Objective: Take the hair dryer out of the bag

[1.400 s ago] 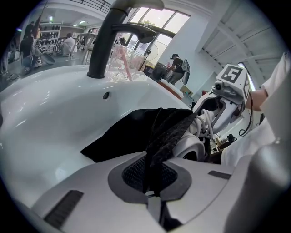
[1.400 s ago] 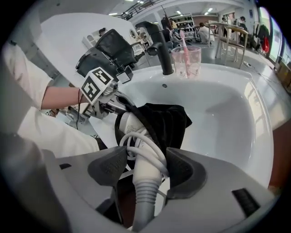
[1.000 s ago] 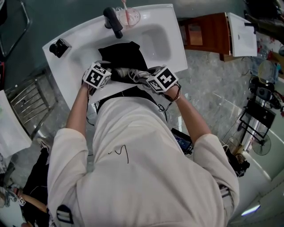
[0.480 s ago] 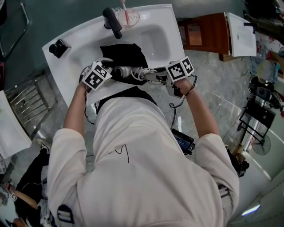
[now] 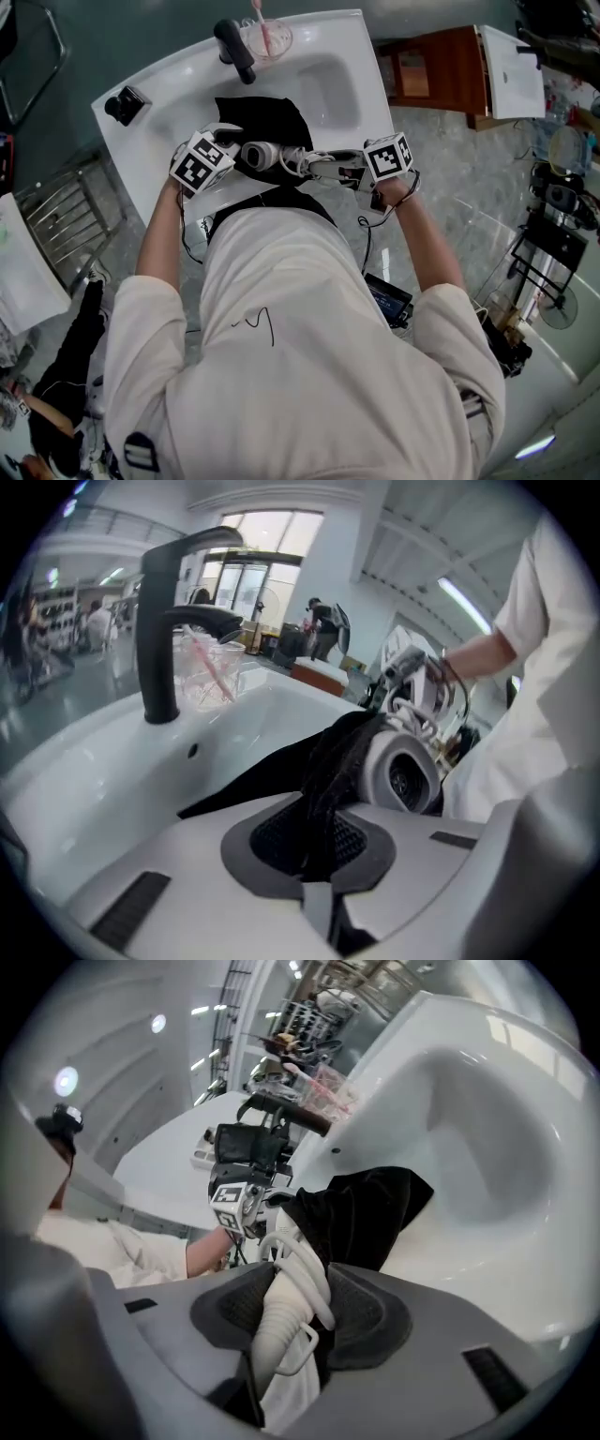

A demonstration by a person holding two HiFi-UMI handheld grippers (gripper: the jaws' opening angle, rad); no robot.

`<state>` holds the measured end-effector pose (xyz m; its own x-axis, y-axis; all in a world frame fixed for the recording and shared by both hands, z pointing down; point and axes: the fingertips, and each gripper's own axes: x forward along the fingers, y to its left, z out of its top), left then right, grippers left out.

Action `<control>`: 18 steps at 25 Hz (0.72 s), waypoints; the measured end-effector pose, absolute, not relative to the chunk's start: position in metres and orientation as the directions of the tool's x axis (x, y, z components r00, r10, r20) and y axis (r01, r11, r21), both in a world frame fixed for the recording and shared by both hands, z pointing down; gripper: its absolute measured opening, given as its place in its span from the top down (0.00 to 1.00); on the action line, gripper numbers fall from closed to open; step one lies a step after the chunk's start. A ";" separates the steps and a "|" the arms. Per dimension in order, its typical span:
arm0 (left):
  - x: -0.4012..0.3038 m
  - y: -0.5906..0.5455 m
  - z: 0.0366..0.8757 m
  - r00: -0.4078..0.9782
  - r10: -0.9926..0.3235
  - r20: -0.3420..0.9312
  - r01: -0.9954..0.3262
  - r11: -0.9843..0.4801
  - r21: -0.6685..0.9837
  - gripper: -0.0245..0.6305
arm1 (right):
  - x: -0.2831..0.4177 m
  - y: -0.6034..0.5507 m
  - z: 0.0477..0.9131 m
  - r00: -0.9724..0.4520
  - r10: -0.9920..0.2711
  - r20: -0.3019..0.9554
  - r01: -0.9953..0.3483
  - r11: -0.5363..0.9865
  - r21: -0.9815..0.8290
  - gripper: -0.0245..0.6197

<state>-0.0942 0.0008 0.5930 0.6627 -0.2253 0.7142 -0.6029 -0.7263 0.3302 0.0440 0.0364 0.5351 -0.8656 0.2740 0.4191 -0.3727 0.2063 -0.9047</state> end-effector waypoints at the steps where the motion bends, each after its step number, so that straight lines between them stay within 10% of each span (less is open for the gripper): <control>1: -0.093 0.002 0.591 0.709 -0.216 0.671 -0.601 -0.682 0.416 0.93 | 0.045 0.040 0.535 -0.865 0.286 0.412 -0.352 0.238 -0.905 0.69; 18: -0.101 0.020 0.572 0.673 -0.198 0.713 -0.517 -0.815 0.261 0.93 | 0.036 0.033 0.535 -0.947 0.239 0.216 -0.199 0.095 -0.975 0.69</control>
